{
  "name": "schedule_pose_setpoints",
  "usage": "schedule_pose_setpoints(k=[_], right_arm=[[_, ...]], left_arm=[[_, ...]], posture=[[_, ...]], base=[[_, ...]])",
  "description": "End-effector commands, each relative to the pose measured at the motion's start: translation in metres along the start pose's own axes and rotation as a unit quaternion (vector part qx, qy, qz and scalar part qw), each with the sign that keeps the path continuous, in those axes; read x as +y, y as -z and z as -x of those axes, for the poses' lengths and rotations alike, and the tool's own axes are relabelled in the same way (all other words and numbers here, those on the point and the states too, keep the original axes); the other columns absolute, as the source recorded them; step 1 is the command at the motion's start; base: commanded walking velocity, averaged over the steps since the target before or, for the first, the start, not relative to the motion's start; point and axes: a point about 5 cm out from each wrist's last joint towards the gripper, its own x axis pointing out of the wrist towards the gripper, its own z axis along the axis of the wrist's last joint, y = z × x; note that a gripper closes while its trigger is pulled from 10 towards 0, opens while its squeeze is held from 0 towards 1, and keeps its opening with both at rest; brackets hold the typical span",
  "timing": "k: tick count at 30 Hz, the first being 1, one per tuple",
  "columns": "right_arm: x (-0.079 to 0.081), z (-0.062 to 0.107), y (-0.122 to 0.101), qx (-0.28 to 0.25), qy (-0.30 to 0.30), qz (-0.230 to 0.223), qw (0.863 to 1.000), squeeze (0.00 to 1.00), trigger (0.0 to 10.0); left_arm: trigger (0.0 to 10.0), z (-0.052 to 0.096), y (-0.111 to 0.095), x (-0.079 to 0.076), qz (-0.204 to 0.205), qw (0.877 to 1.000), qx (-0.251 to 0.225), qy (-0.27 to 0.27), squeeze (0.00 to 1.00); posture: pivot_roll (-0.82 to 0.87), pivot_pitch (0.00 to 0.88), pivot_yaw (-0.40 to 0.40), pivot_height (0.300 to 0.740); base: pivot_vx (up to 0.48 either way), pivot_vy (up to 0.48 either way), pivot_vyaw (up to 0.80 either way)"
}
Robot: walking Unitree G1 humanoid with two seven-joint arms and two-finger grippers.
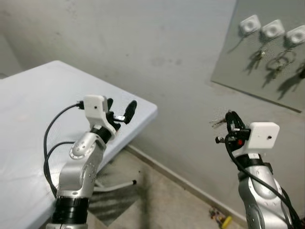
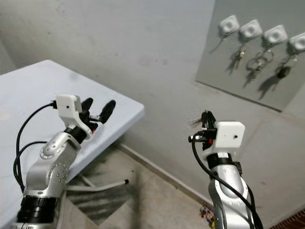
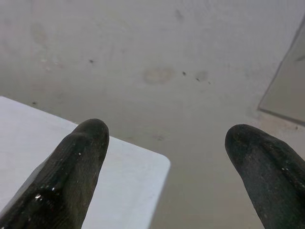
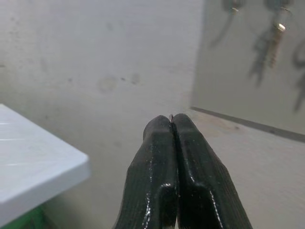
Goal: Hang keys on a hook
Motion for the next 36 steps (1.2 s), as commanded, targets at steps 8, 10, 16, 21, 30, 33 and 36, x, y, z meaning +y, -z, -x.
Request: schedule_pose_setpoints(k=[8, 10, 16, 21, 30, 33, 36], right_arm=[[0.0010, -0.0004, -0.0034, -0.003, -0.006, -0.002, 1.000, 0.00, 10.0], [0.0013, -0.0004, -0.0036, -0.004, -0.006, -0.002, 1.000, 0.00, 10.0], [0.0023, 0.0002, -0.0033, -0.003, -0.007, -0.003, 1.000, 0.00, 10.0], [0.0028, 0.0011, -0.0031, -0.002, -0.008, -0.004, 1.000, 0.00, 10.0], [0.0030, 0.0016, -0.0028, -0.001, -0.008, -0.006, 1.000, 0.00, 10.0], [0.0031, 0.0015, -0.0026, 0.000, -0.008, -0.006, 1.000, 0.00, 10.0], [0.0038, 0.0011, -0.0024, -0.001, -0.009, -0.007, 1.000, 0.00, 10.0]], left_arm=[[10.0, -0.0009, -0.0039, -0.0008, -0.005, 1.000, -0.003, -0.002, 0.00], [10.0, -0.0010, -0.0041, -0.0010, -0.005, 1.000, -0.003, -0.002, 0.00], [10.0, -0.0013, -0.0044, -0.0001, -0.004, 1.000, -0.003, -0.004, 0.00], [10.0, -0.0009, -0.0042, 0.0002, -0.005, 1.000, -0.001, -0.006, 0.00], [10.0, -0.0008, -0.0045, 0.0006, -0.004, 1.000, 0.000, -0.007, 0.00], [10.0, -0.0011, -0.0051, 0.0008, -0.008, 1.000, -0.001, -0.008, 0.00], [10.0, -0.0012, -0.0052, 0.0006, -0.010, 1.000, -0.001, -0.008, 0.00]], posture=[[-0.04, 0.000, -0.034, 0.740], [-0.04, 0.000, -0.035, 0.740], [-0.04, 0.000, -0.033, 0.740], [-0.04, 0.000, -0.032, 0.740], [-0.04, 0.000, -0.030, 0.740], [-0.04, 0.000, -0.030, 0.740], [-0.04, 0.000, -0.030, 0.740]], base=[[0.158, 0.246, 0.00], [0.442, 0.000, 0.00], [0.474, 0.000, 0.00], [0.480, 0.000, 0.00], [0.480, 0.000, 0.00], [0.480, 0.000, 0.00], [0.480, 0.000, 0.00]])
